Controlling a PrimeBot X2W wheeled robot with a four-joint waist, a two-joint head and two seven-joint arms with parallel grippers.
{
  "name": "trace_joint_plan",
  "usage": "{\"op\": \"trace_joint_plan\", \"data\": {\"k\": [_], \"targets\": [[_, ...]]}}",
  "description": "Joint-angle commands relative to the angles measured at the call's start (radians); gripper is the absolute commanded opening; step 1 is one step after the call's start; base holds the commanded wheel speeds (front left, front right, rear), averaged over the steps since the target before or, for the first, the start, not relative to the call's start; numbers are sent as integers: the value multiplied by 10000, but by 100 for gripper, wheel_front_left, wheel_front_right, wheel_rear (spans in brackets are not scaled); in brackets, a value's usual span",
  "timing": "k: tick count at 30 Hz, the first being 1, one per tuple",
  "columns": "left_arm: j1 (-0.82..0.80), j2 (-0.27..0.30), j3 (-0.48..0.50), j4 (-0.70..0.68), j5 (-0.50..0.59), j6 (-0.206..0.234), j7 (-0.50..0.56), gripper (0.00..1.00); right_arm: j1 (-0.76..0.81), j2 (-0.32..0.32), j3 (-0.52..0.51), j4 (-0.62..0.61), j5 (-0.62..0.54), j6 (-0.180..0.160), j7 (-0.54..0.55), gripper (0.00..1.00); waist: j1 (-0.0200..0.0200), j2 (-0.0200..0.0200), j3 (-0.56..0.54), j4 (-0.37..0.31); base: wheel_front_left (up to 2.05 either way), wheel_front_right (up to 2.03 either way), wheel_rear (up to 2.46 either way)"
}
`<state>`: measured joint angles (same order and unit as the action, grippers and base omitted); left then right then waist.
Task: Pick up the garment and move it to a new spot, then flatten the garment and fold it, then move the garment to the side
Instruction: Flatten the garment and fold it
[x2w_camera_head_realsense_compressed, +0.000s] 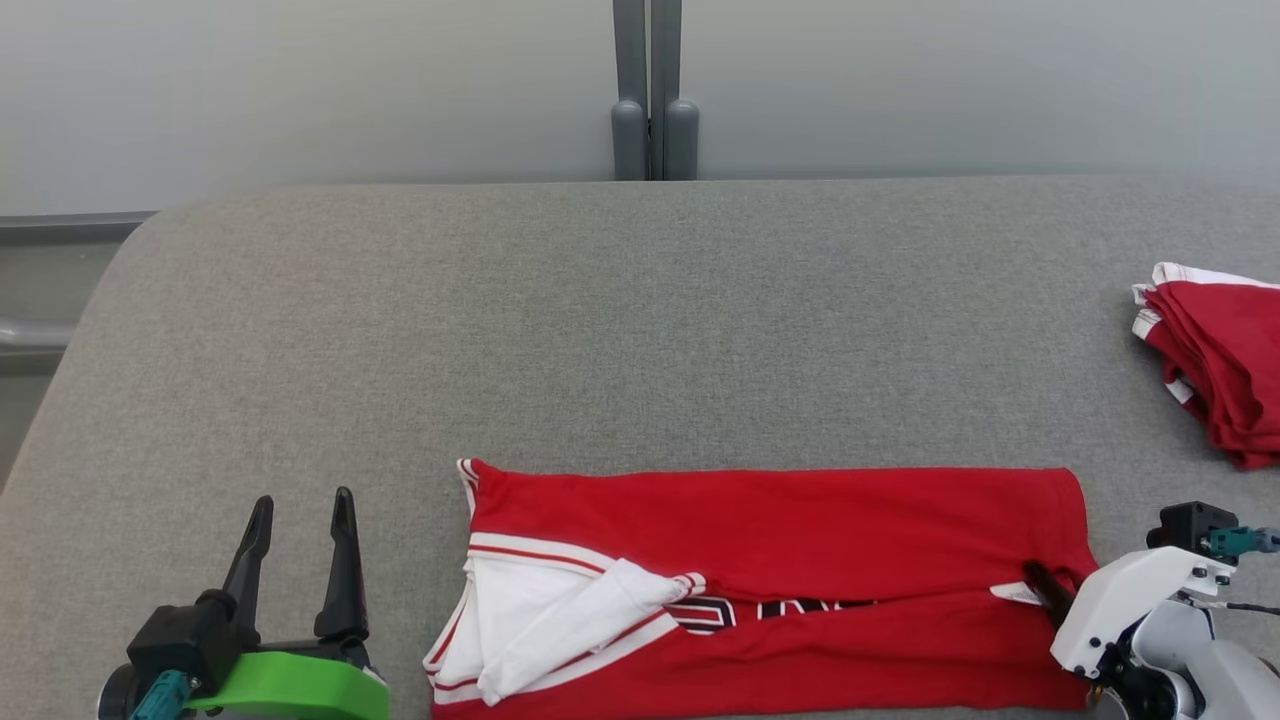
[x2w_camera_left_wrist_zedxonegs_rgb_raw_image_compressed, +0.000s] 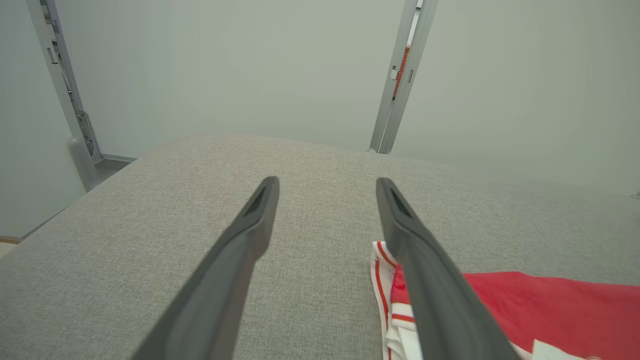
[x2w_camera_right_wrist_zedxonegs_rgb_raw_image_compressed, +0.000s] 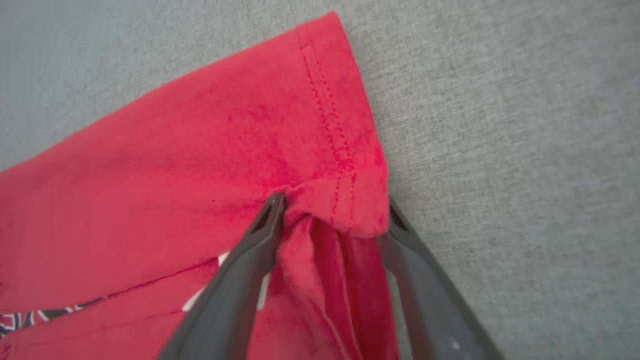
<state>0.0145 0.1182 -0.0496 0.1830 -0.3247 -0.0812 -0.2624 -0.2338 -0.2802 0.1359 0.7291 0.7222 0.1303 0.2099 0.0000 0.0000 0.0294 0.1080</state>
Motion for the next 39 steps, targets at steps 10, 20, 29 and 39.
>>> {"op": "trace_joint_plan", "data": {"k": [10, 20, 29, 39], "targets": [[-34, -55, 233, 120, 97, -136, -25, 100, 53, 181, 141, -142, 734, 7, -797, 0, 0, 0, -82, 73, 0, 0, 0], [-84, -195, 340, 0, 205, -146, -26, 100, -346, -948, -331, -258, 762, -1, -1579, 0, 0, 0, -42, -176, 0, 0, 0], [-33, -274, 377, 157, 270, -230, -26, 100, -307, -965, -356, -1088, 595, -1, -1816, 0, 0, 0, -250, -266, 0, 0, 0], [109, -279, 353, 423, 305, -274, -26, 100, 589, 8, -80, -3681, 198, 5, -1576, 0, 0, 0, -519, 291, 0, 0, 0]]}}
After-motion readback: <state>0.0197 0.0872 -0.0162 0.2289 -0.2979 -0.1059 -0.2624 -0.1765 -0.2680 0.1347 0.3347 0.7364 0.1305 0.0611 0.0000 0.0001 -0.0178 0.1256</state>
